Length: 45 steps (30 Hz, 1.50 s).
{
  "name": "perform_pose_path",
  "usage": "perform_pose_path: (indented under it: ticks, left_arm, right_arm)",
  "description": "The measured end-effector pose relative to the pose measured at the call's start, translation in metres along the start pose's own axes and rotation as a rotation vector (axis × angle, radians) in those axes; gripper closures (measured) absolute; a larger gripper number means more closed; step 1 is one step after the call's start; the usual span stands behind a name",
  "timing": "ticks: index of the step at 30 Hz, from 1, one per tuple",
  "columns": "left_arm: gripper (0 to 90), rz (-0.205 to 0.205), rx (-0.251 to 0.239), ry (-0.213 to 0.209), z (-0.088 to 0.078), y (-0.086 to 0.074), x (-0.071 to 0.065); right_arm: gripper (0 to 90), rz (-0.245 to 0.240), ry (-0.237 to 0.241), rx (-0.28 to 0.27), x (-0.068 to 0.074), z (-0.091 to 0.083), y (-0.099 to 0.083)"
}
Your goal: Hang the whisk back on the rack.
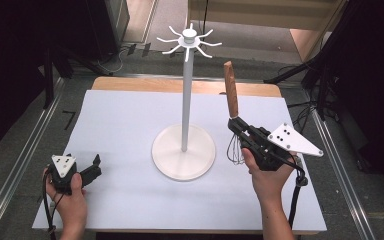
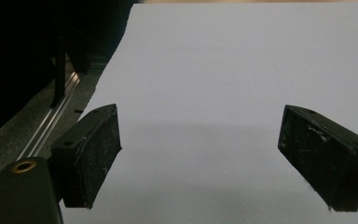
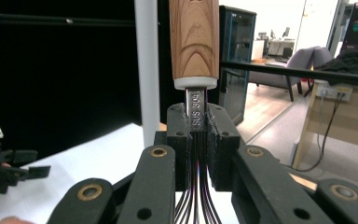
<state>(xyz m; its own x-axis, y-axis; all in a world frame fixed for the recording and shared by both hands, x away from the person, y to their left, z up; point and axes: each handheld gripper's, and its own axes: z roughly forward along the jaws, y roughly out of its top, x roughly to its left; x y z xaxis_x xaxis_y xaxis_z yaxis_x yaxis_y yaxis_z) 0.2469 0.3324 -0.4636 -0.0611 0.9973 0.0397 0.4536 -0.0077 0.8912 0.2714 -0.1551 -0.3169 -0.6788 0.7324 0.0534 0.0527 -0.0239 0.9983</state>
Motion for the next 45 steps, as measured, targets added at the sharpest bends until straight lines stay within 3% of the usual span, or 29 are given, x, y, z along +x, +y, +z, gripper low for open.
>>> perform_pose_path:
  ticks: [9, 45]
  left_arm:
    - [13.6, 0.0, 0.001, 0.0, 0.0, 0.0, 0.0]
    - [13.6, -0.002, 0.0, -0.001, 0.0, 0.0, 0.0]
  right_arm:
    - [82.9, 0.012, 0.029, -0.053, 0.009, 0.004, 0.012]
    - [82.9, 0.008, 0.076, -0.047, 0.025, 0.019, 0.024]
